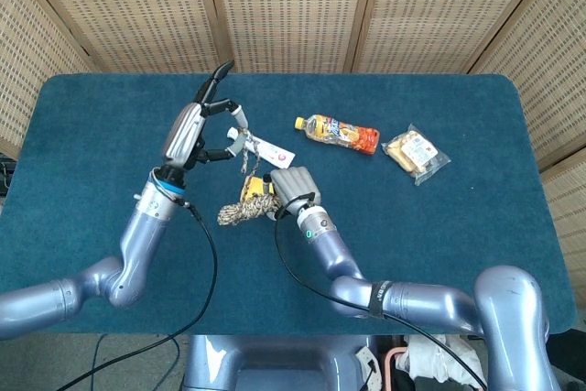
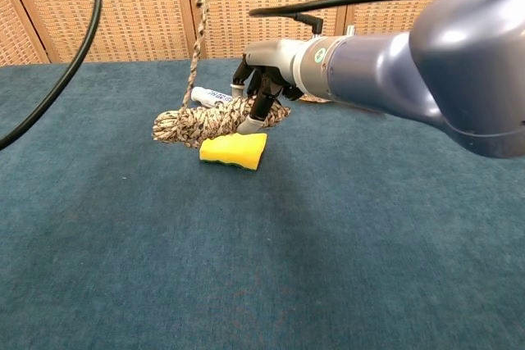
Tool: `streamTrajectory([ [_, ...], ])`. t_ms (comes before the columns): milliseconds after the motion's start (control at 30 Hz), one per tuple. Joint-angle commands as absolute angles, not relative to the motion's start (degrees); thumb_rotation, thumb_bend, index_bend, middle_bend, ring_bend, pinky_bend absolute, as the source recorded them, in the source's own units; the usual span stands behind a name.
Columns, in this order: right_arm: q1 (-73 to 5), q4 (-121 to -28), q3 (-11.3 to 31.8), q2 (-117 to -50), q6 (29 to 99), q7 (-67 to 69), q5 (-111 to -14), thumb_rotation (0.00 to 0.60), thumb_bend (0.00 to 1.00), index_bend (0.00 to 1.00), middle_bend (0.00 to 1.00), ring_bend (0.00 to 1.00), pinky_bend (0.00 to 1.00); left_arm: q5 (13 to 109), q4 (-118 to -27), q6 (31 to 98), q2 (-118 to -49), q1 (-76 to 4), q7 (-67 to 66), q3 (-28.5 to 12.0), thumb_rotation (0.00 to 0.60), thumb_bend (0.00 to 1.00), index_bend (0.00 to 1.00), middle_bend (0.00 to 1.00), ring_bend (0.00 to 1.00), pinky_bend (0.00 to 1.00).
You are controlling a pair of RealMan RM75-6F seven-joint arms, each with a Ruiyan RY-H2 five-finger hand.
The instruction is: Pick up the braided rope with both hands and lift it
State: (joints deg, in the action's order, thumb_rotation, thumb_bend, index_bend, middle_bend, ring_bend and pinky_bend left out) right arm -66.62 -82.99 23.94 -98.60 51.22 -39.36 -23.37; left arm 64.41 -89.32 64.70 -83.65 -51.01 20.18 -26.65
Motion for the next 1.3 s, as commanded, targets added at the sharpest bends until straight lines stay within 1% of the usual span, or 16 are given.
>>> streamTrajectory([
  [33,-66.0,-81.3,22.7,-98.5,48.8,-36.2,-25.9,0.600,0.83,0.77,0.88,0.73,0.96,59.8,-87.2,62.1,-85.9,-53.1,20.2,-29.6,0.600,0.61,0.89,0.00,0.00,0.00],
  [167,-65.5,-80.9,21.7,-97.6,46.3,-33.1,-28.2,0.600,0.83,0.77,0.88,0.73,0.96,55.1,-84.6,60.4,-87.4,-53.9,21.6,-32.0,0.600,0.62,0.89,0.00,0.00,0.00],
  [333,-64.4,-81.0,21.3,-96.2,43.6,-29.1,-31.8,0.600,0.83,0.77,0.89,0.73,0.96,52.6,-81.6,59.0,-88.1,-54.2,22.2,-32.9,0.600,0.63,0.89,0.00,0.00,0.00],
  [400,-62.6,-81.9,21.8,-94.4,40.6,-24.4,-35.9,0.600,0.83,0.77,0.89,0.73,0.96,52.3,-78.1,58.2,-88.7,-54.2,22.6,-32.8,0.600,0.63,0.89,0.00,0.00,0.00],
  [533,-60.0,-83.0,22.7,-91.6,37.1,-16.8,-43.4,0.600,0.83,0.78,0.89,0.73,0.96,53.3,-71.9,56.9,-89.3,-54.0,24.0,-32.1,0.600,0.63,0.89,0.00,0.00,0.00],
  [667,-58.2,-84.6,24.2,-88.9,34.3,-9.7,-47.2,0.600,0.83,0.78,0.89,0.73,0.96,57.0,-64.8,56.2,-90.5,-53.5,25.6,-29.5,0.600,0.63,0.89,0.00,0.00,0.00],
  [833,-56.6,-86.0,26.7,-86.8,33.3,-1.8,-49.0,0.600,0.83,0.78,0.89,0.73,0.96,59.9,-56.4,54.1,-92.9,-52.6,29.5,-26.6,0.600,0.63,0.89,0.00,0.00,0.00],
  [1000,-55.8,-86.9,29.1,-85.9,33.6,4.5,-48.5,0.600,0.83,0.79,0.89,0.73,0.96,62.8,-50.3,52.6,-95.4,-51.6,33.4,-23.9,0.600,0.63,0.89,0.00,0.00,0.00],
  [1067,-55.6,-87.4,30.3,-85.6,34.1,7.1,-47.6,0.600,0.83,0.79,0.89,0.74,0.96,64.5,-47.1,52.0,-96.8,-50.7,34.2,-21.6,0.600,0.63,0.89,0.00,0.00,0.00],
  [1133,-55.6,-87.5,30.6,-85.3,34.3,8.1,-47.2,0.600,0.83,0.79,0.89,0.74,0.96,65.9,-45.2,52.1,-97.8,-50.3,34.9,-20.4,0.600,0.63,0.89,0.00,0.00,0.00],
  [1167,-55.6,-87.7,31.0,-85.0,34.6,9.0,-46.5,0.600,0.83,0.79,0.90,0.74,0.96,67.1,-43.5,51.7,-98.6,-49.8,35.0,-18.8,0.600,0.63,0.89,0.00,0.00,0.00],
  [1300,-56.0,-88.0,31.5,-84.3,35.8,10.3,-44.2,0.600,0.83,0.79,0.90,0.74,0.96,69.9,-40.4,52.1,-100.2,-48.7,37.1,-16.4,0.600,0.63,0.89,0.00,0.00,0.00],
])
